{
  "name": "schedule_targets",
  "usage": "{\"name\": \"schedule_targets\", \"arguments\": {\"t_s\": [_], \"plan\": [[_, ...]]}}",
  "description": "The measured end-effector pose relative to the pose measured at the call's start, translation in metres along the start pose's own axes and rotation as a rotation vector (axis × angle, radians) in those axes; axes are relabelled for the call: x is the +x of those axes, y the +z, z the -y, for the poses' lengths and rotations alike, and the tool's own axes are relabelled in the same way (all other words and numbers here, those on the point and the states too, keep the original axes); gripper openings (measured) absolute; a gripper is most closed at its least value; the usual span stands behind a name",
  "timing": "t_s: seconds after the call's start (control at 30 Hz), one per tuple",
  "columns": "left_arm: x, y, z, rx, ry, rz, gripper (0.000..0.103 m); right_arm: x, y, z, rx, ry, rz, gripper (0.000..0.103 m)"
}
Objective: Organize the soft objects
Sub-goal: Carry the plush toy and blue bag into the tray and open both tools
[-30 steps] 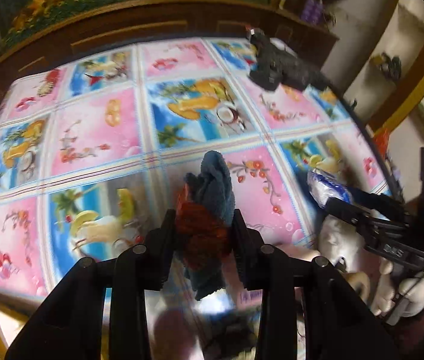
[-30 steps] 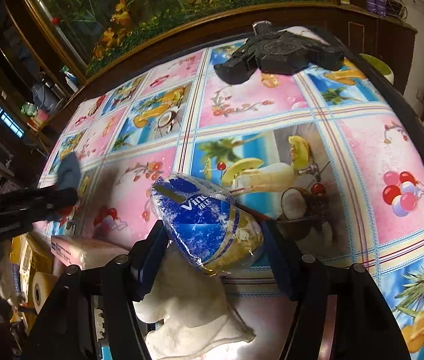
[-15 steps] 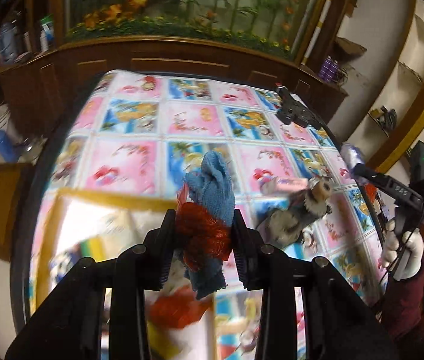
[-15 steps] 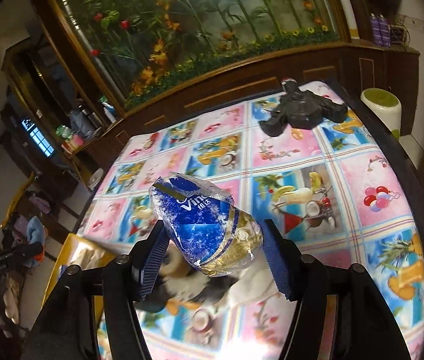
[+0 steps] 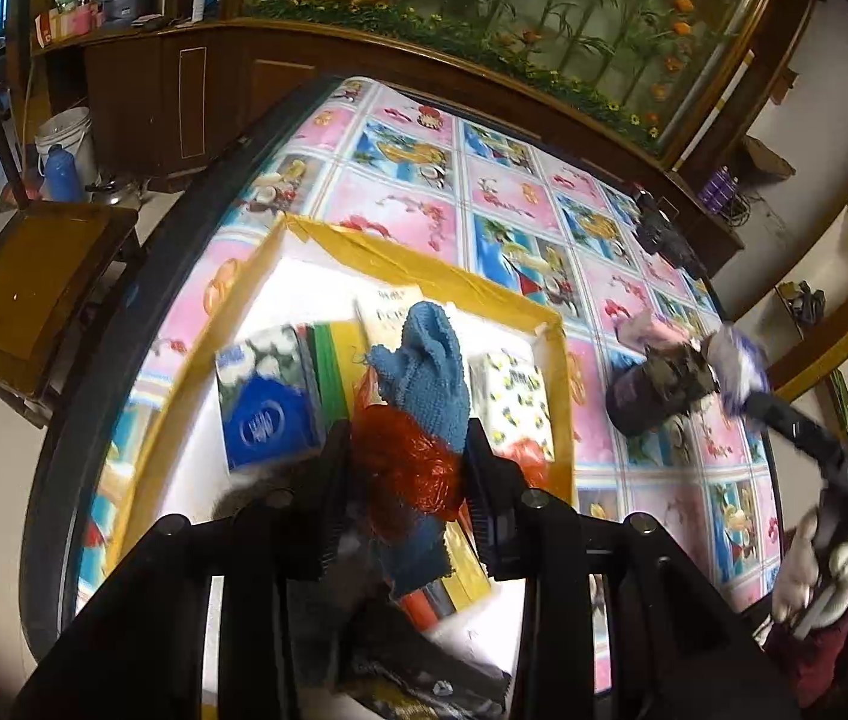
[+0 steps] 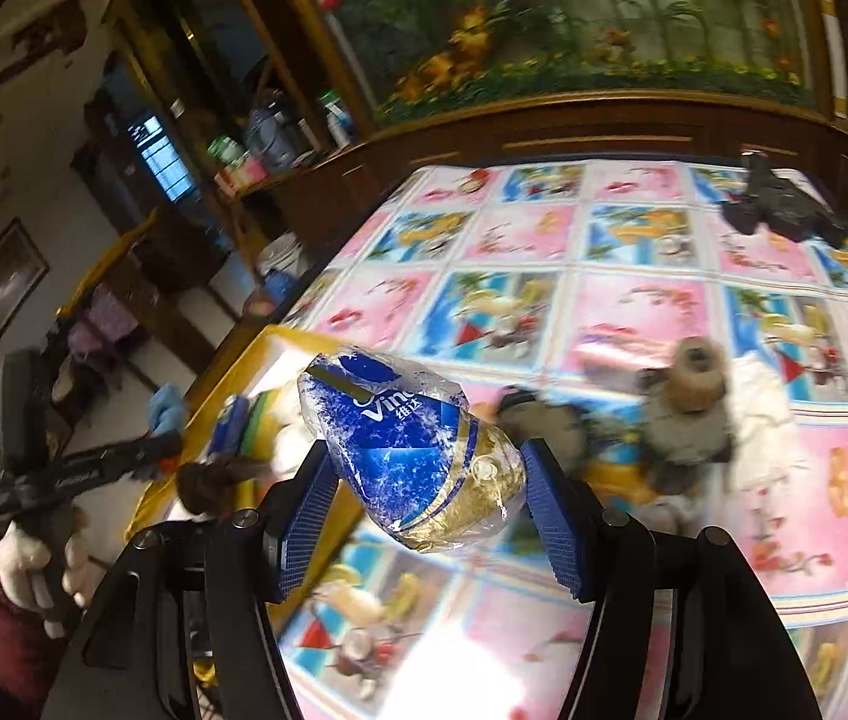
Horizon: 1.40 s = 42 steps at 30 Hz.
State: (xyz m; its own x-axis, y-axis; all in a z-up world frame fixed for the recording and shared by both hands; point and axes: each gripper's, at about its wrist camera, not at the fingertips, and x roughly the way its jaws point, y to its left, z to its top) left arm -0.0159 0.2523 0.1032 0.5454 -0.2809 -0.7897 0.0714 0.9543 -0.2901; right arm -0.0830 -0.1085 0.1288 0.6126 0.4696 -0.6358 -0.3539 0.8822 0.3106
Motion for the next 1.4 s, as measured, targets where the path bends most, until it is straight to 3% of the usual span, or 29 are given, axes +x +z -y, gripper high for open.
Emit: {"name": "schedule_targets", "arguments": {"t_s": [0.33,0.63,0.73,0.9,1.2,1.4], "plan": [[0.056,0.047,-0.029,-0.06,0.043,-0.049,0.032,0.058,-0.021,-0.093,-0.15,0.088,-0.164,0.062],[0.099,0.058,-0.049,-0.11,0.063,-0.105,0.033,0.098,-0.042,-0.131,-0.199,0.127,-0.293,0.063],[0.105,0.058,-0.053,-0.135,0.03,-0.122,0.037,0.102,-0.044,-0.14,-0.235,0.11,-0.295,0.065],[0.1,0.059,-0.052,-0.133,-0.008,-0.11,0.055,0.11,-0.047,-0.148,-0.277,0.081,-0.273,0.073],[0.066,0.058,-0.043,-0.164,-0.071,-0.064,0.057,0.088,-0.047,-0.143,-0.266,0.088,-0.208,0.077],[0.025,0.041,-0.012,-0.139,-0.099,-0.007,0.057,0.064,-0.053,-0.125,-0.218,0.088,-0.164,0.077]]}}
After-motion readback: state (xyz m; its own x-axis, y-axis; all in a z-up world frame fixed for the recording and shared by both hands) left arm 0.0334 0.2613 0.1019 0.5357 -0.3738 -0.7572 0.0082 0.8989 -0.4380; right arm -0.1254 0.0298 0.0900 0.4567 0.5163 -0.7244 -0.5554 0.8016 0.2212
